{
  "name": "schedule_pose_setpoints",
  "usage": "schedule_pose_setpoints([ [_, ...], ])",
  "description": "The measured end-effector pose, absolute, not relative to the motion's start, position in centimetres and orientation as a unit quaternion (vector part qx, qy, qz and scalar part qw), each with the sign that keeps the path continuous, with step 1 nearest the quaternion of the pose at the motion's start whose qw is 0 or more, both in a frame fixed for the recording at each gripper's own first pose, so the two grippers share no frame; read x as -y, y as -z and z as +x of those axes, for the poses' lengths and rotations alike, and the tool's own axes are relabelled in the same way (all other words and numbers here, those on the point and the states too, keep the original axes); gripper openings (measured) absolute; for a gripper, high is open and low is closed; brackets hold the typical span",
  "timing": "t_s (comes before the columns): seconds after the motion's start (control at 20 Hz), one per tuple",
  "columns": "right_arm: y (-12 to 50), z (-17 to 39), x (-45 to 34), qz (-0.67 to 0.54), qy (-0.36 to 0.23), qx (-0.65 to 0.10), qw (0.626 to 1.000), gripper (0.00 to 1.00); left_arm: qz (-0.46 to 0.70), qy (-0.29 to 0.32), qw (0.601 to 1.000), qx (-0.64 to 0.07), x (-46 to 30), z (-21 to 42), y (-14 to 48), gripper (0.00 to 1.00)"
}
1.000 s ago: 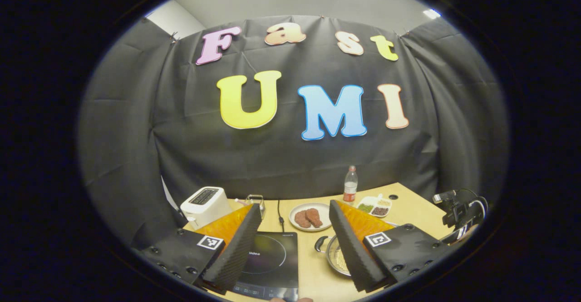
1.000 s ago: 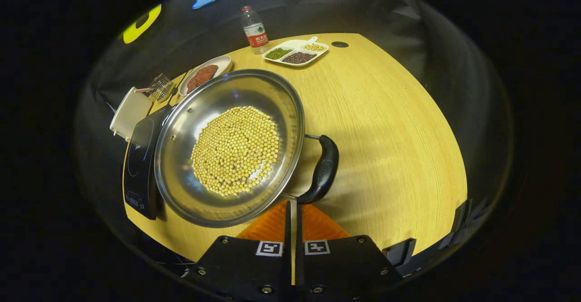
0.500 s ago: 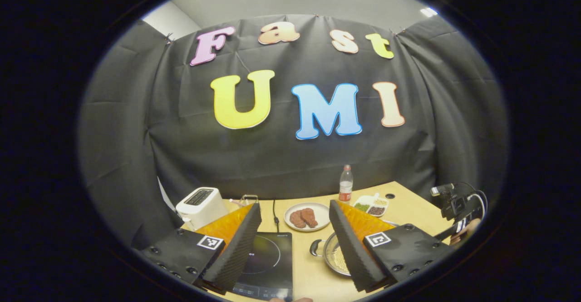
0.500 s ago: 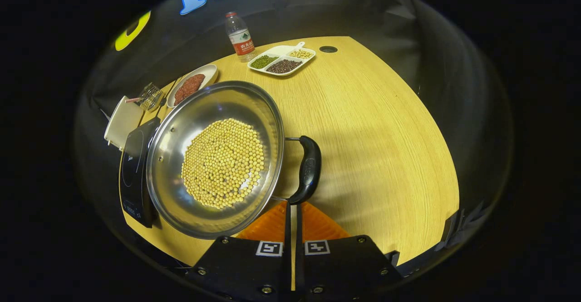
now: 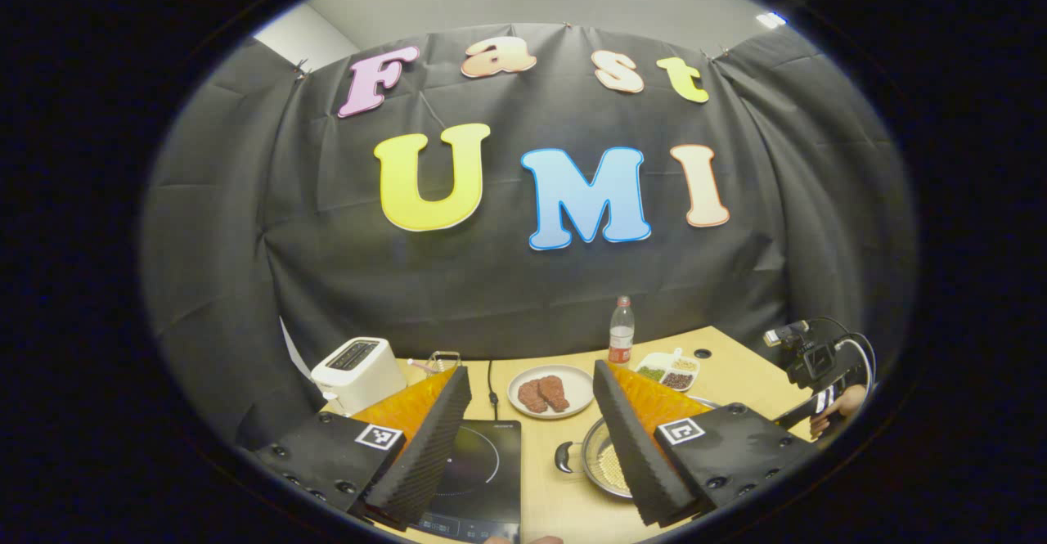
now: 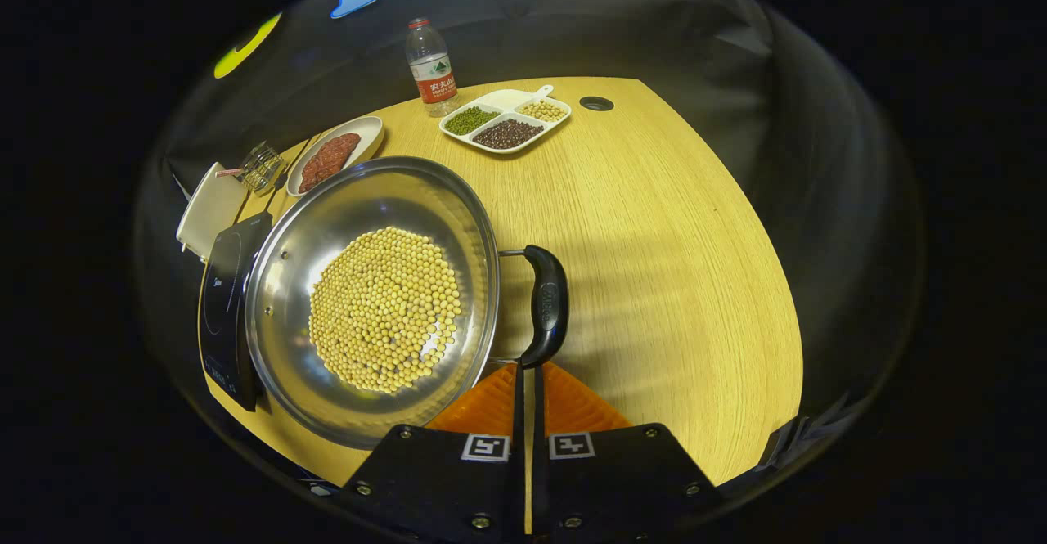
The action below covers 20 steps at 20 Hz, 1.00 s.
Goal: First push the handle of the pot to place it horizontally, then grasp the pot with both hands and set it on the induction cooktop.
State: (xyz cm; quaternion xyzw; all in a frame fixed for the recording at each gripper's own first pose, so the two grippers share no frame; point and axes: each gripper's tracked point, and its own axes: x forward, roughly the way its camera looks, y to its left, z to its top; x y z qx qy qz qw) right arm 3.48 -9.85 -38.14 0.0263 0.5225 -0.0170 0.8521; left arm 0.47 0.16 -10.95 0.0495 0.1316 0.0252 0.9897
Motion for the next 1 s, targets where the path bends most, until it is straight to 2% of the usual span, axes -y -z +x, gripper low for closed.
schedule_pose_setpoints([
  [0.15,38.1,4.2,10.1,0.024,0.02,-0.521,0.853,0.03,0.046,-0.026,0.989,-0.138,-0.2,0.6,11.8,0.98],
  [0.4,37.4,3.7,11.8,-0.004,0.035,-0.507,0.861,0.04,0.03,-0.021,0.987,-0.154,0.4,1.4,13.7,1.0],
  [0.5,36.2,3.8,12.1,-0.004,0.035,-0.486,0.873,0.09,0.024,-0.015,0.987,-0.161,0.9,1.8,14.7,0.98],
  [0.55,36.0,3.7,12.0,0.0,0.031,-0.478,0.878,0.27,0.022,-0.01,0.986,-0.166,1.3,2.0,15.2,1.0],
  [0.6,35.4,3.6,12.0,0.001,0.029,-0.467,0.884,0.36,0.02,-0.005,0.985,-0.171,1.6,2.1,16.0,1.0],
  [0.65,34.6,3.7,12.1,-0.001,0.028,-0.452,0.891,0.65,0.017,0.0,0.984,-0.179,1.9,2.2,16.9,1.0],
  [0.7,33.9,3.9,12.2,-0.004,0.029,-0.437,0.899,0.69,0.01,0.007,0.982,-0.188,2.3,2.3,18.0,0.98],
  [0.75,33.6,4.0,12.2,-0.005,0.028,-0.424,0.905,0.84,0.0,0.014,0.98,-0.2,2.9,2.5,19.2,1.0],
  [0.85,33.6,4.4,11.6,0.003,0.02,-0.409,0.912,0.88,-0.008,0.027,0.973,-0.227,3.7,2.9,22.4,0.98],
  [1.0,34.2,5.0,11.2,0.011,0.011,-0.405,0.914,0.88,0.006,0.035,0.963,-0.266,4.2,3.7,27.0,0.98],
])
